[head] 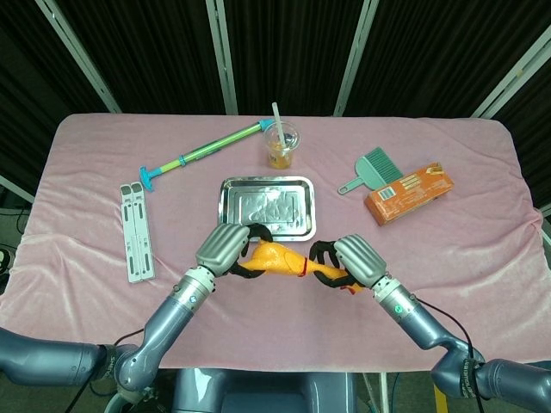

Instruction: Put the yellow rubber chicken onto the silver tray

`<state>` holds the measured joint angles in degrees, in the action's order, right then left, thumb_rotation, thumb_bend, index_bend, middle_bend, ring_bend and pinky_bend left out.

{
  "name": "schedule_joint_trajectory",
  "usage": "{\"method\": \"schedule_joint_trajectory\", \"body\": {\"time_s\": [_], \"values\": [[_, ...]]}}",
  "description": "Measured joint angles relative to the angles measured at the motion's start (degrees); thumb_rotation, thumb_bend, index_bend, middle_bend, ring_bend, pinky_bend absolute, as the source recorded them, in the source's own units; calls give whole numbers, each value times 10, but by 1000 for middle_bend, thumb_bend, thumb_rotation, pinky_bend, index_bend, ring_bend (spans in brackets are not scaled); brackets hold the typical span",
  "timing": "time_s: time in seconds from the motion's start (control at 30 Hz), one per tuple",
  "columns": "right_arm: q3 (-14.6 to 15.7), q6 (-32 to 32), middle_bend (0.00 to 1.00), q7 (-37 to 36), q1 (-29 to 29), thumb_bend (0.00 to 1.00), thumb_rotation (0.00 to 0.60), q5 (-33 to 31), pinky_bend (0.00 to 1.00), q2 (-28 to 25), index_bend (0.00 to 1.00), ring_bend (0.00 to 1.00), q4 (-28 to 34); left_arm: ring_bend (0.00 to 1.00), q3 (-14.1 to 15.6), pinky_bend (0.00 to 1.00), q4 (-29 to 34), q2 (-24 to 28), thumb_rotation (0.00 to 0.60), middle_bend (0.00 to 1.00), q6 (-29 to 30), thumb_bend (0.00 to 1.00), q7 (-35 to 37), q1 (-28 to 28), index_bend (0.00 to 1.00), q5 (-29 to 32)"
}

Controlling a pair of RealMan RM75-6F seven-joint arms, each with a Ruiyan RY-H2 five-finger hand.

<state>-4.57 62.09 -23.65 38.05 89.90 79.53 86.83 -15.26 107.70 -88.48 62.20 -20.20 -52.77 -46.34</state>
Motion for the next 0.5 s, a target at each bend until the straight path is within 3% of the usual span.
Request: {"method": "schedule_joint_trajectory", "body": {"time_s": [0.13, 0.5], "values": [[-1, 1, 704, -1, 0, 614, 600, -1, 875, 0, 916, 712, -1, 355, 0, 473, 4, 5, 600, 390, -6, 7, 0, 0, 193, 4], [0, 4, 703, -2, 0, 614, 600, 2, 875, -1, 916, 712, 1, 352, -1, 472, 8, 5, 600, 388, -5, 35, -7, -3, 243, 6]]}}
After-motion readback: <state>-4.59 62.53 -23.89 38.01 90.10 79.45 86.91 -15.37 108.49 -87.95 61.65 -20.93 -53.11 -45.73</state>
